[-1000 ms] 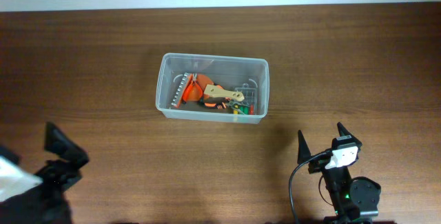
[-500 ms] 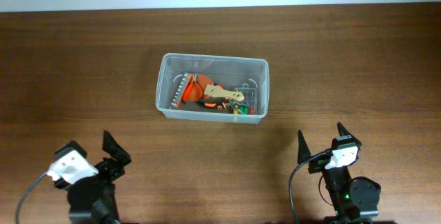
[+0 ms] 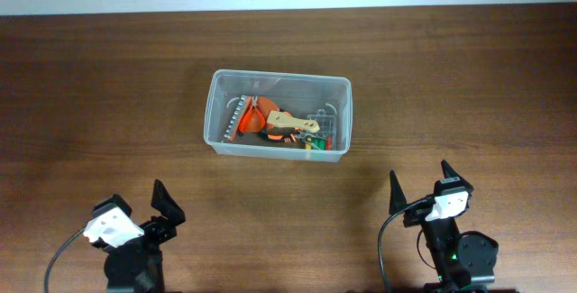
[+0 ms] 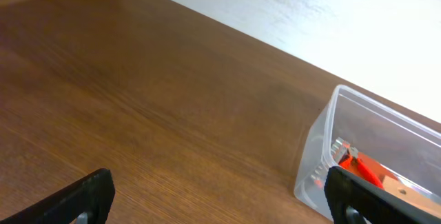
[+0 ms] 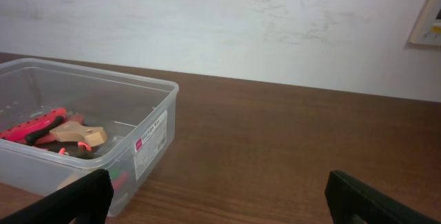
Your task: Pack container
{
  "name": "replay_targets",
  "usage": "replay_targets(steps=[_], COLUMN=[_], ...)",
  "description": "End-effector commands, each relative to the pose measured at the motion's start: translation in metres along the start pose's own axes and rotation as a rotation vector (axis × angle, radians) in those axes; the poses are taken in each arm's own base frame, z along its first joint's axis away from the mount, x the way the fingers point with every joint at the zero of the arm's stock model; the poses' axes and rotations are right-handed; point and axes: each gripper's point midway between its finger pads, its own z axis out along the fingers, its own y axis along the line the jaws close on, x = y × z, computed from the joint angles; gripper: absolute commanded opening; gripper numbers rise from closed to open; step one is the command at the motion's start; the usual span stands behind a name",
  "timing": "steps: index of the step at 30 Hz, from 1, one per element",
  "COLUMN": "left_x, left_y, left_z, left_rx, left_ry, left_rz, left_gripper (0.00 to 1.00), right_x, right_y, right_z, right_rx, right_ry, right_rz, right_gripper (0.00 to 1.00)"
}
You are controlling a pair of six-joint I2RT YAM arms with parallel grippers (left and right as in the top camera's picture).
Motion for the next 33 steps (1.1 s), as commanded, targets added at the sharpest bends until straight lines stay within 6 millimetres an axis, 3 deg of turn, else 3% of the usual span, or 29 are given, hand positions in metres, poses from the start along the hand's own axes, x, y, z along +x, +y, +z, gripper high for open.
replay_targets(steps=[1, 12, 18, 33], left_x=[0.011, 0.032, 0.033, 0.050], left_y=[-0.002, 0.000, 0.002, -0.002], left_z=[0.003, 0.009, 0.010, 0.014], left_rx=[0.029, 0.040, 0.029, 0.071], left_ry=[0.010, 0.052, 0.054, 0.080], left_rz=[-0.003, 0.006, 0.015, 0.401], left_gripper=[0.99, 0.99, 0.99, 0.99], right_x=[0.001, 0.001, 0.001, 0.001], right_y=[0.004, 0.004, 0.004, 0.004], right_z=[0.000, 0.000, 0.000, 0.000], right_rx=[-0.019, -0.019, -0.019, -0.019], right_ry=[-0.003, -0.003, -0.003, -0.003], right_rz=[-0.007, -0.007, -0.007, -0.007], right_gripper=[0.99, 0.99, 0.99, 0.99])
